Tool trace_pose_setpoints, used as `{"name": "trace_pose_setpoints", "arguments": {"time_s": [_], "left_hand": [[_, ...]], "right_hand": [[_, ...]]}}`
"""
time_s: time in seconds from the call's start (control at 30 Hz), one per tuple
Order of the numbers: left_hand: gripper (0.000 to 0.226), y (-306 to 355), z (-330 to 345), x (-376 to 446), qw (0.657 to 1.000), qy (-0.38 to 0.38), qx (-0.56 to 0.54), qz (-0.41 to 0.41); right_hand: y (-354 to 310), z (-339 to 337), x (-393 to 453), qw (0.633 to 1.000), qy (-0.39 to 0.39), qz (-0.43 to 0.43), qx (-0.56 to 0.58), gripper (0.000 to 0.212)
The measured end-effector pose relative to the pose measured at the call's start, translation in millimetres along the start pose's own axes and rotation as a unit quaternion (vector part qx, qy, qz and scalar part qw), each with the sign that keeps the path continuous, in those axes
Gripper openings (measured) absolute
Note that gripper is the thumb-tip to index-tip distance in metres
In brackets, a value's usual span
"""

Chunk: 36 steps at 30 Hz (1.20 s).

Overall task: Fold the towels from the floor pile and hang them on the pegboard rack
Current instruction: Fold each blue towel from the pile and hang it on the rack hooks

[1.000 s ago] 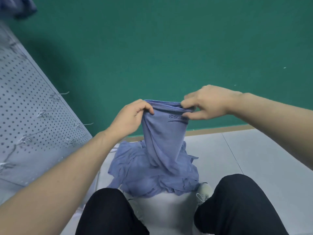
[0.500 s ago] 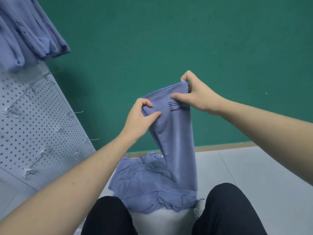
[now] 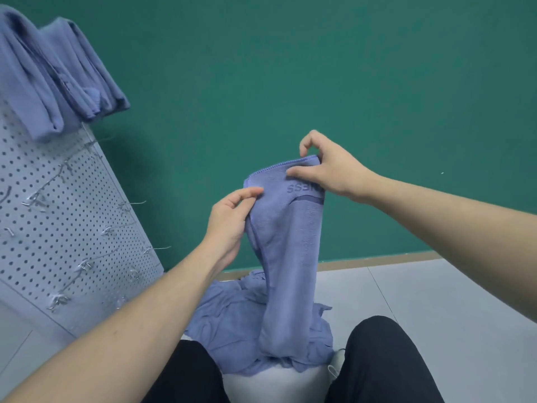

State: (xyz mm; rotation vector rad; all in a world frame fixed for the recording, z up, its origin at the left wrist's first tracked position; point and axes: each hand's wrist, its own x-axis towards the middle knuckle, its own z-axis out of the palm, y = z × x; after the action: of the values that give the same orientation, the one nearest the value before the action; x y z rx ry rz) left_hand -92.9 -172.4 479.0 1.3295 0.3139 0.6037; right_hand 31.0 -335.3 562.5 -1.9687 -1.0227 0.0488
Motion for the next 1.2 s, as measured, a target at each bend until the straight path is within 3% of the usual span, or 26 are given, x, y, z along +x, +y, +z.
{"name": "trace_pose_setpoints", "arguments": {"time_s": [0.07, 0.2, 0.23, 0.33, 0.43, 0.53, 0.63, 0.7, 0.77, 0.9, 0.93, 1.03, 1.2], "left_hand": [[0.026, 4.9, 3.0, -8.8, 0.998, -0.039, -0.051, -0.022], [0.077, -0.7, 10.2, -22.8, 0.986, -0.091, -0.134, -0.043], [0.077, -3.1, 13.5, -25.7, 0.984, -0.090, -0.143, -0.065], [0.047, -7.3, 21.2, -29.4, 0.975, -0.080, -0.145, -0.144], [0.039, -6.9, 16.9, -27.9, 0.962, -0.104, -0.158, -0.195], [0.016, -7.3, 13.5, -25.2, 0.963, -0.075, -0.193, -0.172], [0.017, -5.9, 19.4, -26.6, 0.971, -0.070, -0.174, -0.149], [0.018, -2.0, 24.8, -26.7, 0.971, -0.063, -0.175, -0.149], [0.019, 1.1, 26.9, -21.5, 0.968, -0.050, -0.192, -0.155], [0.017, 7.4, 23.7, -10.4, 0.967, -0.033, -0.196, -0.159], [0.018, 9.7, 22.3, -10.0, 0.968, -0.018, -0.191, -0.162], [0.024, 12.3, 15.6, -8.2, 0.968, 0.034, -0.181, -0.172], [0.062, 13.9, 1.9, -12.4, 0.967, 0.051, -0.178, -0.173]], "right_hand": [[-6.2, 0.3, -1.7, 0.997, 0.011, 0.032, 0.072, 0.035], [-17.1, 2.3, -1.1, 0.978, -0.002, 0.083, 0.191, 0.044], [-18.7, 2.6, -0.7, 0.974, -0.006, 0.095, 0.205, 0.046], [-17.8, 1.8, -0.6, 0.963, -0.013, 0.129, 0.236, 0.054], [-13.7, -2.9, -2.4, 0.951, -0.025, 0.178, 0.251, 0.062], [-3.9, -6.8, -4.3, 0.941, -0.032, 0.223, 0.251, 0.066], [3.3, -6.9, -5.3, 0.927, -0.007, 0.239, 0.288, 0.068], [6.9, -4.6, -7.5, 0.904, 0.000, 0.253, 0.345, 0.055], [16.1, 4.2, -16.3, 0.882, -0.079, 0.286, 0.367, 0.048], [38.6, 25.1, -42.9, 0.852, -0.263, 0.335, 0.306, 0.089], [39.8, 29.0, -48.4, 0.850, -0.283, 0.333, 0.294, 0.085], [34.1, 35.3, -54.6, 0.882, -0.239, 0.295, 0.278, 0.033], [22.5, 40.5, -42.2, 0.902, -0.129, 0.260, 0.319, 0.030]]}}
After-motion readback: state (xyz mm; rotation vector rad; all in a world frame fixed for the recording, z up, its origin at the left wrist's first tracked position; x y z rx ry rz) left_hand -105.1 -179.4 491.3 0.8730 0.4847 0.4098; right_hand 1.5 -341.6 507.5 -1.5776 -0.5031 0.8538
